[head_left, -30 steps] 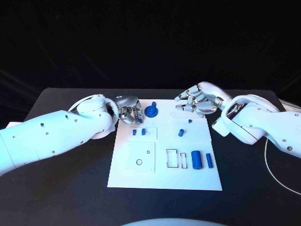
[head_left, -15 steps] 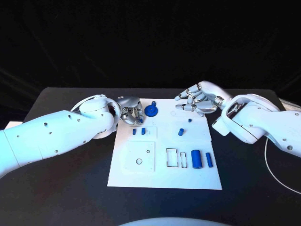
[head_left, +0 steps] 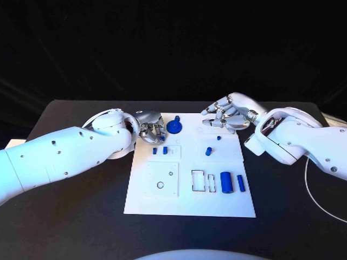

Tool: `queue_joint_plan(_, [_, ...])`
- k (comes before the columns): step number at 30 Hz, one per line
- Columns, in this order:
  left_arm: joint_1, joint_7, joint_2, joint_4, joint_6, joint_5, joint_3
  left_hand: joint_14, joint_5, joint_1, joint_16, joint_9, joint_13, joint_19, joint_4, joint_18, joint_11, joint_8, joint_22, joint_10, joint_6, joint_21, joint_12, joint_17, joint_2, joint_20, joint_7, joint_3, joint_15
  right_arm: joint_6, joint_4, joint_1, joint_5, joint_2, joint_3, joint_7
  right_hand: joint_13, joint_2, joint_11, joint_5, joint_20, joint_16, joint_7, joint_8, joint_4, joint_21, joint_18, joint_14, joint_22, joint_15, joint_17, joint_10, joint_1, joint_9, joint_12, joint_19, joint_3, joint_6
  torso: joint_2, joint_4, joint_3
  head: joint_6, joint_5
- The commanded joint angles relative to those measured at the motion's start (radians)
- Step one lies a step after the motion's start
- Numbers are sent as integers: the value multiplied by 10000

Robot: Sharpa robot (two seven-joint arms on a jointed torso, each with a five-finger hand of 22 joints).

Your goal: Assemble the parts on the task board

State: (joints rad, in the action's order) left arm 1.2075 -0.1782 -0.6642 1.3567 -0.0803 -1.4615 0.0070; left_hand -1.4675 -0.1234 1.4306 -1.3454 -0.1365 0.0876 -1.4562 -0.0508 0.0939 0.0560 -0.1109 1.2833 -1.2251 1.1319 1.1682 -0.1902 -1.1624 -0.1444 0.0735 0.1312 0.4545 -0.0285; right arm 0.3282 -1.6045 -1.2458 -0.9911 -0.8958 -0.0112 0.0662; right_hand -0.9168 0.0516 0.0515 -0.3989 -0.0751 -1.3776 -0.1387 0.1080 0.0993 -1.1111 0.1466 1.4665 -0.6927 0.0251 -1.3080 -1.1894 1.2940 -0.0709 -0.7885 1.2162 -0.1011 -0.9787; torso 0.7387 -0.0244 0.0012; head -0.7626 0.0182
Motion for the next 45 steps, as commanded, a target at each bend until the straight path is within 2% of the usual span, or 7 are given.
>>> queue_joint_plan(1, [-41, -152, 6, -38, 355, 15, -27, -259, 63, -162, 41, 108, -33, 81, 12, -81, 116, 219, -23, 160, -317, -75, 168, 52, -118, 55, 125, 83, 123, -88, 0, 8, -13, -6, 1, 50, 1, -61, -31, -35, -9, -1, -5, 51, 10, 33, 62, 475, 2, 28, -67, -42, -14, -1, -27, 39, -44, -17, -2, 2, 2, 5, 14])
queue_joint_plan(19, [-40, -47, -179, 133, 22, 73, -23, -203, 59, -362, 71, 531, -30, 168, 3, -29, 127, 500, -63, 317, -1396, -229, 484, 223, -415, 141, 122, 181, 148, -165, 302, 6, -103, -116, 1, -123, 1206, 10, -1, -23, -26, 454, -42, 8, 1, 675, 217, 310, 1000, 4, 428, 702, 70, 18, 1366, -383, -259, 113, -4, 5, -9, 12, 7])
queue_joint_plan(28, [-7, 148, -623, 359, -80, 651, 39, -118, 55, -368, 205, 609, -60, 304, 7, 37, 185, 462, -279, 482, -1499, -585, 633, 479, -449, 164, 153, 228, 186, -1084, 636, 4, -2071, -261, 2, -802, 3500, 277, 162, 1025, -86, 1303, -126, 127, -500, 1232, 292, 178, 1680, -82, 1293, 1550, 878, -20, 4033, -475, -1238, -201, -18, 3, -1, 42, -17])
queue_joint_plan(33, [67, 1032, -1005, 371, -940, 3453, 70, 328, 36, -172, 860, 596, -101, 857, 122, 277, 342, 277, -1115, 650, -1122, -1909, 698, 1517, -309, 253, 274, 502, 302, -1748, 677, 5, -4375, -282, 2, -1335, 5250, 571, 233, 1304, -166, 1396, -22, 98, -801, 1223, 279, 251, 1647, -127, 1352, 1212, 998, -4, 5467, -324, -2069, -647, -13, -4, 5, 89, -131])
queue_joint_plan(37, [90, 2632, -1293, 330, -1912, 7878, 63, 1920, 25, -91, 3079, 633, -118, 2498, 271, 851, 486, 164, -3190, 819, -873, -5235, 570, 4705, -144, 373, 448, 727, 422, -2010, 646, 43, -6313, -255, 2, -1784, 6017, 696, 196, 1520, -165, 1424, 53, 79, -907, 1145, 259, 288, 1517, -139, 1364, 963, 908, -12, 5904, -209, -2405, -934, -16, -2, 0, 154, -326])
queue_joint_plan(39, [87, 3267, -1391, 361, -2149, 9822, 34, 2428, 22, -126, 3748, 645, -110, 2746, 286, 878, 496, 123, -3343, 864, -830, -5523, 470, 5626, -67, 404, 463, 713, 440, -2071, 637, 96, -6939, -232, 2, -1948, 6230, 730, 198, 1625, -166, 1430, 76, 77, -922, 1113, 248, 300, 1468, -143, 1369, 937, 867, -15, 6021, -171, -2484, -1026, -10, 0, -11, 174, -363])
queue_joint_plan(45, [52, 4496, -1636, 615, -2137, 13632, -34, 2570, 2, -278, 3881, 662, -75, 2867, 243, 884, 491, 92, -3444, 852, -836, -5694, 279, 5804, 16, 426, 479, 573, 460, -2088, 651, 266, -8001, -84, 0, -2233, 6825, 810, 154, 1988, -136, 1471, 139, -4, -936, 1103, 243, 322, 1446, -108, 1409, 820, 744, -3, 6288, -122, -2754, -1180, 1, -2, -19, 234, -449])
